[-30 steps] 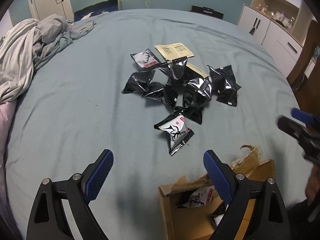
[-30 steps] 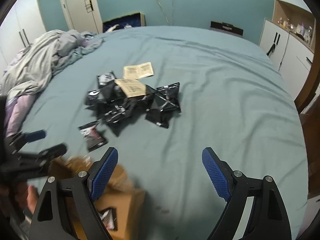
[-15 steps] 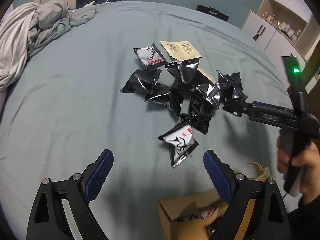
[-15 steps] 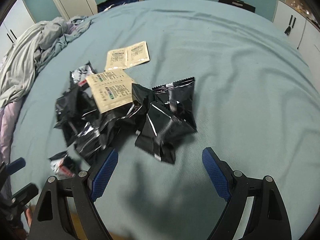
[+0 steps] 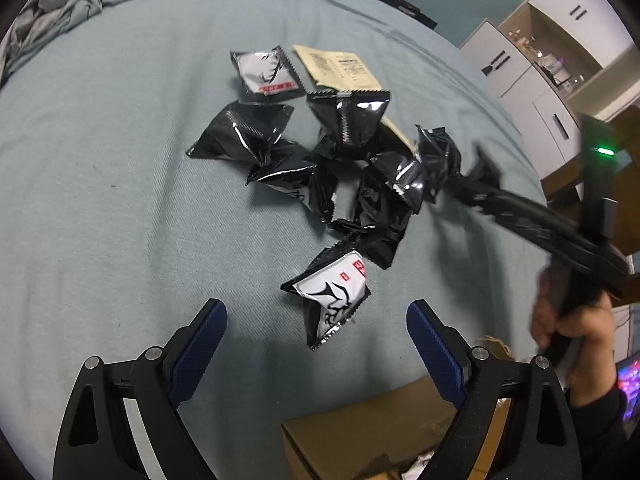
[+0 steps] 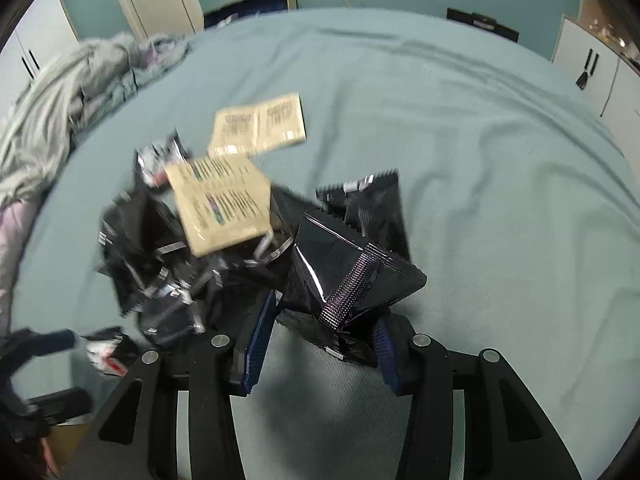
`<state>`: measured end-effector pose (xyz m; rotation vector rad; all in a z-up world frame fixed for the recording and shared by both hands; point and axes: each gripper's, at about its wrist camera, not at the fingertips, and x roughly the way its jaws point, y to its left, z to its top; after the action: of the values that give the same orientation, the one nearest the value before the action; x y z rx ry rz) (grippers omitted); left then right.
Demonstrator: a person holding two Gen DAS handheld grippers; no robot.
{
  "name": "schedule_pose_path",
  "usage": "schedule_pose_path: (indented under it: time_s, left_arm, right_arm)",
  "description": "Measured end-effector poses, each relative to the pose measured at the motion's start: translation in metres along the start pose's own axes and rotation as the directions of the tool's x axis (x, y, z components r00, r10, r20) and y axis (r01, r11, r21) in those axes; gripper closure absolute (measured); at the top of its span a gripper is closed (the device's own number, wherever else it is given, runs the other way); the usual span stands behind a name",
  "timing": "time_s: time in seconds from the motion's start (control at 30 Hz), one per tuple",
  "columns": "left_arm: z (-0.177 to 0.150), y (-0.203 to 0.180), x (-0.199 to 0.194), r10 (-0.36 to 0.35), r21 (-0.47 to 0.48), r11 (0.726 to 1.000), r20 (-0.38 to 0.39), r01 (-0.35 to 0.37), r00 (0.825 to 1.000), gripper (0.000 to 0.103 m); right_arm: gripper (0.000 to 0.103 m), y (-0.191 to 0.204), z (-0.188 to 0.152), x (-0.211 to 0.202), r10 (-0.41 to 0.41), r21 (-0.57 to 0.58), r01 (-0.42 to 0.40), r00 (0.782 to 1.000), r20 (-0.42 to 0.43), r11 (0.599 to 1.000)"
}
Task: Organize snacks
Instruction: 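Grasp a black packet with the right tool while the left tool grasps a white packet, then lower the white packet into the box and open the left tool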
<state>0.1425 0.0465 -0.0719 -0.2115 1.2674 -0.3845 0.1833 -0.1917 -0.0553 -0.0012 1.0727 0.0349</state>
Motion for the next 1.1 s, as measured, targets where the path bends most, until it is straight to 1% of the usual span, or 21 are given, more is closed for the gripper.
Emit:
schedule_pose_path:
  time_s: [0.13,0.23,0.27,0.3,0.33,0.37,0.4,0.43,0.5,0.57,0.6,0.67,0.7,0.77,0.8,0.93,1.0,1.1]
  left_arm:
    - [0.009,0.007,0.015,0.0,-0.042,0.999,-0.035,-0.002,0.999,0.012]
    - [0.013,0.005,0.025,-0.008,-0.052,0.999,-0.066,0.005,0.998,0.018]
    - [0.014,0.001,0.027,0.01,-0.037,0.999,-0.072,-0.013,0.997,0.02]
    - [0.015,-0.002,0.029,0.028,-0.023,0.999,-0.073,-0.029,0.997,0.027]
    - [0.016,-0.006,0.03,0.046,-0.005,0.999,-0.072,-0.046,0.996,0.037]
    - [0.017,-0.009,0.03,0.055,0.008,0.998,-0.071,-0.054,0.996,0.042]
    - [0.018,-0.011,0.031,0.043,0.016,0.999,-0.069,-0.042,0.997,0.057]
    - [0.018,-0.012,0.032,0.021,0.017,1.0,-0.072,-0.019,0.997,0.063]
    - [0.018,-0.013,0.032,0.013,0.018,1.0,-0.069,-0.012,0.998,0.063]
    - [0.015,-0.015,0.029,0.031,0.03,0.999,-0.047,-0.03,0.998,0.064]
    - [0.014,-0.015,0.026,0.043,0.032,0.999,-0.038,-0.041,0.998,0.065]
    - [0.01,-0.015,0.013,0.072,0.026,0.997,0.004,-0.072,0.997,0.065]
    - [0.01,-0.017,0.008,0.077,0.019,0.997,0.02,-0.077,0.997,0.065]
    - [0.005,-0.018,-0.009,0.09,0.016,0.996,0.052,-0.091,0.995,0.065]
    - [0.0,-0.019,-0.023,0.097,0.026,0.995,0.076,-0.099,0.992,0.065]
    - [-0.027,-0.023,-0.076,0.121,0.099,0.986,0.154,-0.137,0.981,0.065]
    - [-0.042,-0.029,-0.1,0.103,0.133,0.983,0.192,-0.129,0.976,0.065]
    - [-0.065,-0.043,-0.119,0.064,0.194,0.976,0.196,-0.102,0.978,0.064]
  right_arm:
    - [0.058,0.003,-0.008,-0.038,0.014,0.004,-0.015,0.998,0.06,1.0]
    - [0.058,0.007,-0.025,-0.07,0.037,0.009,-0.037,0.995,0.088,0.999]
    - [0.058,0.008,-0.033,-0.085,0.048,0.008,-0.049,0.994,0.099,0.999]
    - [0.058,0.009,-0.039,-0.096,0.054,0.004,-0.055,0.993,0.106,0.998]
    - [0.058,0.011,-0.047,-0.109,0.062,-0.004,-0.062,0.991,0.119,0.998]
    - [0.058,0.012,-0.055,-0.123,0.073,-0.013,-0.072,0.988,0.136,0.997]
    - [0.058,0.013,-0.066,-0.136,0.089,-0.018,-0.087,0.984,0.157,0.996]
    - [0.058,0.013,-0.076,-0.147,0.107,-0.02,-0.105,0.979,0.173,0.994]
    - [0.058,0.011,-0.103,-0.168,0.143,-0.018,-0.142,0.969,0.202,0.99]
    - [0.058,0.01,-0.136,-0.185,0.166,-0.009,-0.169,0.96,0.226,0.986]
    - [0.058,0.007,-0.146,-0.19,0.173,-0.002,-0.177,0.958,0.229,0.984]
    - [0.058,0.008,-0.169,-0.201,0.176,0.011,-0.183,0.959,0.223,0.983]
    - [0.058,0.008,-0.174,-0.205,0.181,0.01,-0.188,0.958,0.224,0.982]
    - [0.058,0.012,-0.179,-0.212,0.194,-0.015,-0.196,0.954,0.229,0.98]
    - [0.058,0.013,-0.176,-0.212,0.197,-0.026,-0.196,0.954,0.227,0.98]
    - [0.058,0.022,-0.167,-0.197,0.19,-0.052,-0.183,0.966,0.175,0.982]
    - [0.058,0.024,-0.163,-0.188,0.179,-0.057,-0.173,0.973,0.143,0.983]
    - [0.058,0.027,-0.154,-0.183,0.192,-0.048,-0.188,0.974,0.123,0.981]
